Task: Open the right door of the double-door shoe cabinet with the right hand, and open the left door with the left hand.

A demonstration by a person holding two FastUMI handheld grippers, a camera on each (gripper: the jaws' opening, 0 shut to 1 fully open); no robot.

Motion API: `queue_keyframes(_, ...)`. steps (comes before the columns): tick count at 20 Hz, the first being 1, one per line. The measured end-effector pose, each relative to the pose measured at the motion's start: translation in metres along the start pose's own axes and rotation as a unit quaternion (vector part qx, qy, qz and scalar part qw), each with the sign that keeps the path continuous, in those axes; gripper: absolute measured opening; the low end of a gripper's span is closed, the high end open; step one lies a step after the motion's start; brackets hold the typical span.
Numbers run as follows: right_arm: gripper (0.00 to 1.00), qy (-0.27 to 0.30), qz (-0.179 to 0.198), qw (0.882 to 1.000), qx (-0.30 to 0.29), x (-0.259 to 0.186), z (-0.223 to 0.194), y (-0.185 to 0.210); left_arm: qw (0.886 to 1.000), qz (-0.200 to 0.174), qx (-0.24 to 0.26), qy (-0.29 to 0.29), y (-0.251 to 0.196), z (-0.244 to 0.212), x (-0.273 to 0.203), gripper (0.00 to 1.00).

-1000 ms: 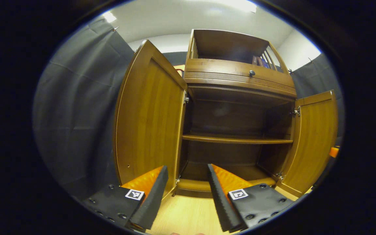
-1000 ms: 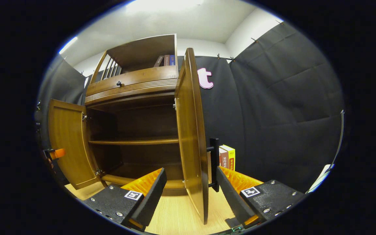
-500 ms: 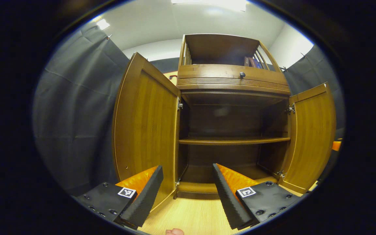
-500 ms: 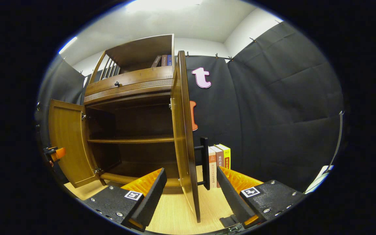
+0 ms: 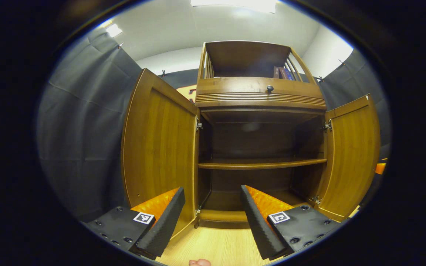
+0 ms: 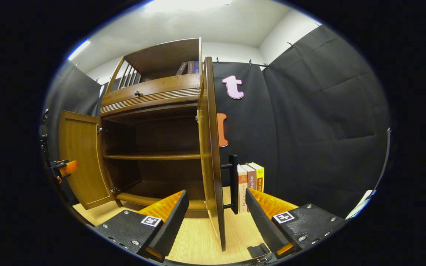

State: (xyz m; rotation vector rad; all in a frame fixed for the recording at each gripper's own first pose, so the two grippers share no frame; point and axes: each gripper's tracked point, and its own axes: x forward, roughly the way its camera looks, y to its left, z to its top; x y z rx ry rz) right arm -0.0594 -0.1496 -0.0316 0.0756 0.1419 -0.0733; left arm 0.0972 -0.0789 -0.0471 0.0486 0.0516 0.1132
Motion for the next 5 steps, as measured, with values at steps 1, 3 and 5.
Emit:
queue_keyframes(1,0.97,0.000,0.001,1.000,0.002,0.000,0.000,0.000,1.000,-0.001,0.001,0.000,-0.002,0.001,0.001,0.93)
queue_keyframes(3,1.00,-0.003,0.001,1.000,0.003,0.000,0.002,-0.001,1.000,-0.005,0.002,-0.003,-0.007,0.003,0.003,0.93)
queue_keyframes(5,1.00,-0.005,-0.001,1.000,0.004,-0.001,0.002,-0.004,1.000,-0.010,0.002,-0.004,-0.012,0.002,0.003,0.93)
